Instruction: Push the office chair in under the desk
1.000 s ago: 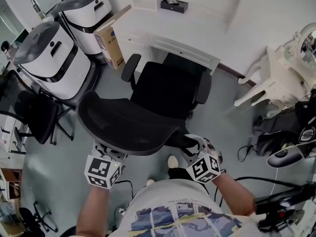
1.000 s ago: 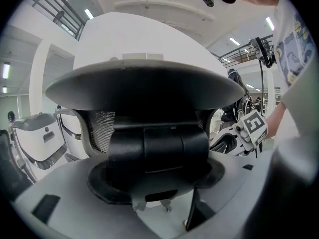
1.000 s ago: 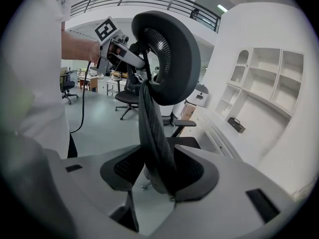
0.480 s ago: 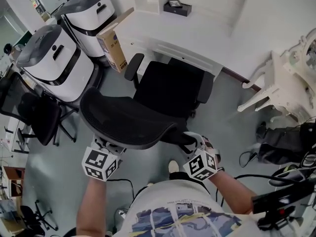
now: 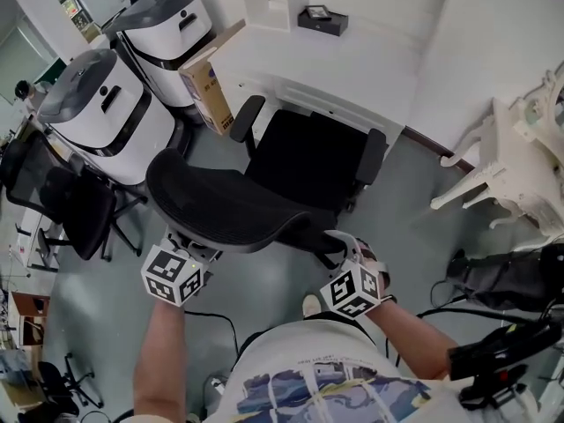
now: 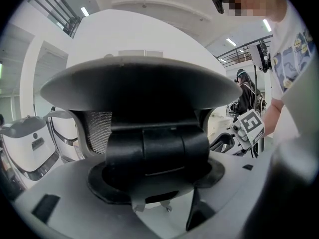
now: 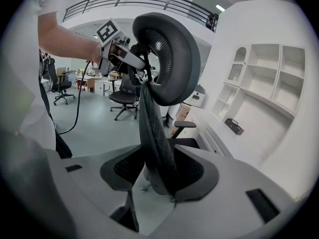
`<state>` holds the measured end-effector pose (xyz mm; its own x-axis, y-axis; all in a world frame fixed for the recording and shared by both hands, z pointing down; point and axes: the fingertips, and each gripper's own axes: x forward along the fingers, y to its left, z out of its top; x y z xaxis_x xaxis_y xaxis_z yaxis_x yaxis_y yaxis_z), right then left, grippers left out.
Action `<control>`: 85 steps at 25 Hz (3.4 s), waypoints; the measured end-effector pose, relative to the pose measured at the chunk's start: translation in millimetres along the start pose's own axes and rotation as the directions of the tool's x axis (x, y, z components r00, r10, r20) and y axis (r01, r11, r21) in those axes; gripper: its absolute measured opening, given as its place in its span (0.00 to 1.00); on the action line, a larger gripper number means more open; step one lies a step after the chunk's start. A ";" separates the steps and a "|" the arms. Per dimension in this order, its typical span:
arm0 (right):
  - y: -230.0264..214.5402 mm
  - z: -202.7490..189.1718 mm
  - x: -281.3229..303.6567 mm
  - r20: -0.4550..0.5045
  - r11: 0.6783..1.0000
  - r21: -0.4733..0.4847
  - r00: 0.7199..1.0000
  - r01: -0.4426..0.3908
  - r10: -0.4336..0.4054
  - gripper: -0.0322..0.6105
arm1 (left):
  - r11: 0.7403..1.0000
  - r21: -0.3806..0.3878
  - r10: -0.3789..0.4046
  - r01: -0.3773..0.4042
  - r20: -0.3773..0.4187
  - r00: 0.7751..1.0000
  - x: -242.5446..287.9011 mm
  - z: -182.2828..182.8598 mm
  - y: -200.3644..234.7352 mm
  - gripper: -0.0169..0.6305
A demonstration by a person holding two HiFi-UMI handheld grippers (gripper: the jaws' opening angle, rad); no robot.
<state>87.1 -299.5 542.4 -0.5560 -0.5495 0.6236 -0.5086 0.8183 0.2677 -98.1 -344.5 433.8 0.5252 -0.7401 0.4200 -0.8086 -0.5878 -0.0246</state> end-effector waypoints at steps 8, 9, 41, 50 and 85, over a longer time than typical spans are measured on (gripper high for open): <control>2.0 8.6 1.2 0.019 1.000 -0.012 1.000 0.011 -0.010 0.36 | 0.999 0.009 -0.046 0.046 0.022 0.999 -2.4 5.3 4.5 0.54; 2.2 9.0 1.2 0.018 1.000 -0.013 1.000 0.010 -0.010 0.36 | 0.999 0.011 -0.051 0.051 0.022 0.998 -2.4 5.9 4.4 0.55; -7.5 18.0 19.1 0.032 0.999 -0.011 0.999 0.043 -0.043 0.35 | 0.995 0.035 -0.094 0.094 -0.007 0.996 19.0 9.1 30.0 0.54; -11.5 20.9 27.7 0.049 1.000 0.006 0.999 0.020 -0.020 0.36 | 0.995 0.029 -0.093 0.093 0.012 0.996 27.4 11.9 40.4 0.54; 42.4 23.1 -82.5 0.116 0.937 0.295 0.967 0.185 -0.228 0.14 | 0.997 -0.052 0.056 -0.050 0.132 0.990 -128.6 -27.1 -0.4 0.32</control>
<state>96.3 -223.4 485.3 -0.4980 -0.7371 0.4569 -0.7738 0.6155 0.1495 -172.5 -240.3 404.3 0.5093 -0.8085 0.2948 -0.8464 -0.5326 0.0016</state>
